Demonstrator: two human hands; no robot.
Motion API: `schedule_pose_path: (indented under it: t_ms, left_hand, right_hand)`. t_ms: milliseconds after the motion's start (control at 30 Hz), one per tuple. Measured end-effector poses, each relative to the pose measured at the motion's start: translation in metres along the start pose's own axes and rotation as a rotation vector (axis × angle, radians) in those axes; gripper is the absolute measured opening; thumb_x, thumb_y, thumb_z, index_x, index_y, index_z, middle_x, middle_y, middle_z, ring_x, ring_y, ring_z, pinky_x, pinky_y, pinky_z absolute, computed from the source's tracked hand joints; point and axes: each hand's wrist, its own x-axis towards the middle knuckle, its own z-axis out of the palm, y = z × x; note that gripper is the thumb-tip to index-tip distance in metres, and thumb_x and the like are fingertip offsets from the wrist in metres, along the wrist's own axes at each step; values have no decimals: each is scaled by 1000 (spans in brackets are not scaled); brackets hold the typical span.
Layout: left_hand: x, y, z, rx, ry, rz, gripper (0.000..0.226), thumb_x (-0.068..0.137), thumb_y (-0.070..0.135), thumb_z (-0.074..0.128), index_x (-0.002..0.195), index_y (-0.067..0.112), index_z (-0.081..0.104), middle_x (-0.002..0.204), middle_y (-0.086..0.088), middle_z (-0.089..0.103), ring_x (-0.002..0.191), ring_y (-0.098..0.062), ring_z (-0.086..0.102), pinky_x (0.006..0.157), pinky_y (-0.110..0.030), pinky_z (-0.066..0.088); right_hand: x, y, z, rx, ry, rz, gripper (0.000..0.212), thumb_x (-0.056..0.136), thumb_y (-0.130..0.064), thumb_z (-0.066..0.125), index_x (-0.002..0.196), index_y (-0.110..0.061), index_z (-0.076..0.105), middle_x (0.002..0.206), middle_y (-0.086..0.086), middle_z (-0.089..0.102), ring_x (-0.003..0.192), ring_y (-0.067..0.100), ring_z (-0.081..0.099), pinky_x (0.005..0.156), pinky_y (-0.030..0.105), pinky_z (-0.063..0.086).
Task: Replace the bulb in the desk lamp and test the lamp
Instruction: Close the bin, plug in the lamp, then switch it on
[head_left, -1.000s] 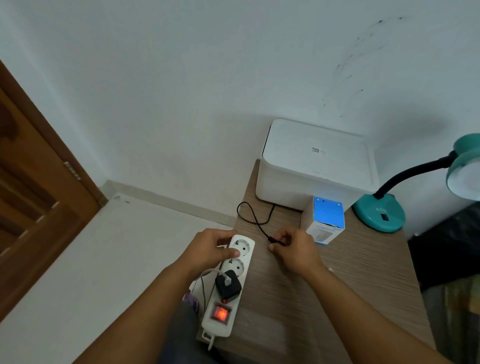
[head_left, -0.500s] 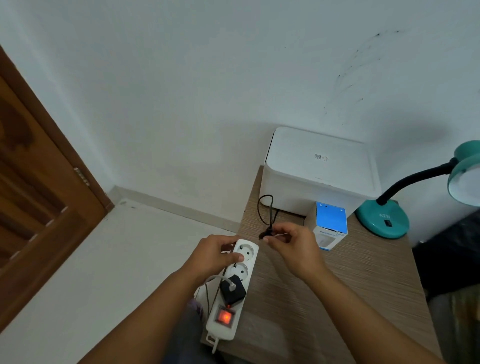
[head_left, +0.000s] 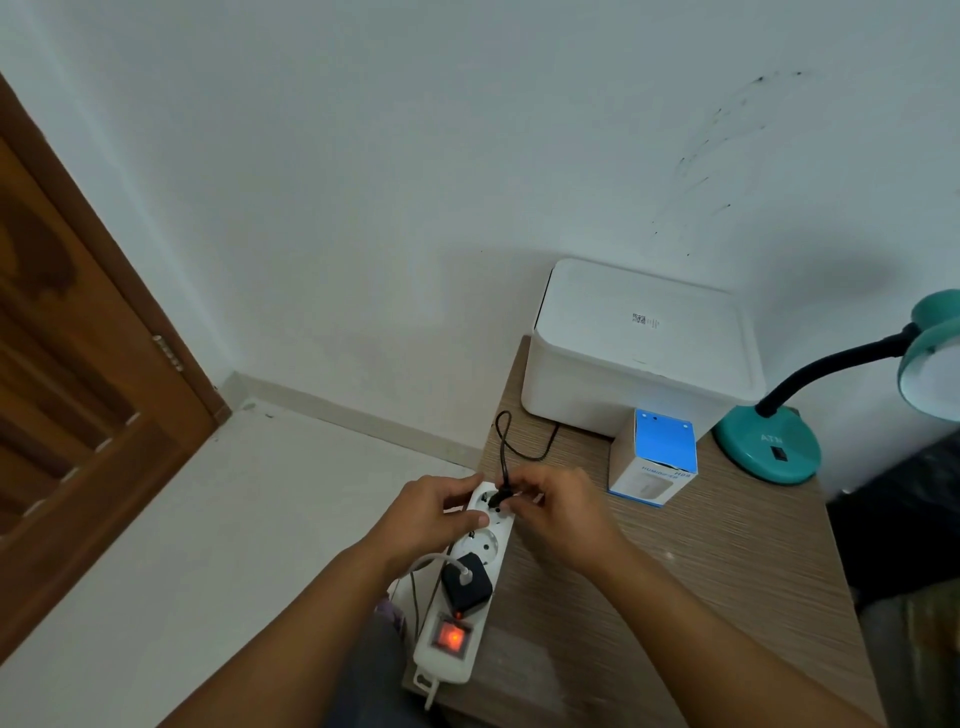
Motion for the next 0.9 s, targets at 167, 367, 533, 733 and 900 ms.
schedule_pose_path:
  t_ms: [167, 367, 533, 733, 900]
  left_hand:
    - [1, -1, -4, 14, -29, -9, 46, 84, 20, 75, 127, 35, 65, 119, 19, 68, 112, 8, 60, 97, -20, 48]
    - [4, -4, -8, 27, -77, -13, 51, 83, 20, 76, 130, 33, 63, 120, 18, 68, 115, 7, 58, 101, -22, 47]
    - [5, -5, -9, 25, -80, -5, 47, 83, 19, 76, 126, 35, 66, 115, 21, 70, 112, 9, 59, 91, -12, 45]
    - [4, -5, -9, -4, -76, -34, 50, 82, 21, 78, 129, 31, 64, 122, 19, 67, 116, 6, 58, 101, -22, 47]
    - [3, -1, -8, 6, -70, -31, 47, 82, 17, 78, 125, 32, 66, 117, 19, 69, 113, 5, 60, 101, -25, 47]
  right_hand:
    - [1, 3, 5, -37, -32, -32, 17, 91, -24, 62, 105, -31, 70, 93, -15, 70, 84, -3, 59, 73, 20, 46]
    - [2, 4, 9, -82, -67, -49, 18, 92, -26, 60, 106, -31, 70, 96, -14, 72, 86, -1, 62, 75, 23, 49]
    - [2, 3, 9, -121, -81, -97, 15, 92, -26, 61, 104, -27, 71, 99, -13, 68, 89, 0, 53, 79, 25, 43]
    - [1, 7, 12, -197, -61, -73, 24, 93, -33, 57, 114, -27, 67, 101, -11, 47, 97, 8, 42, 81, 27, 42]
    - [2, 6, 17, -204, -65, -36, 23, 94, -34, 54, 112, -28, 67, 93, -8, 47, 91, 10, 42, 76, 31, 43]
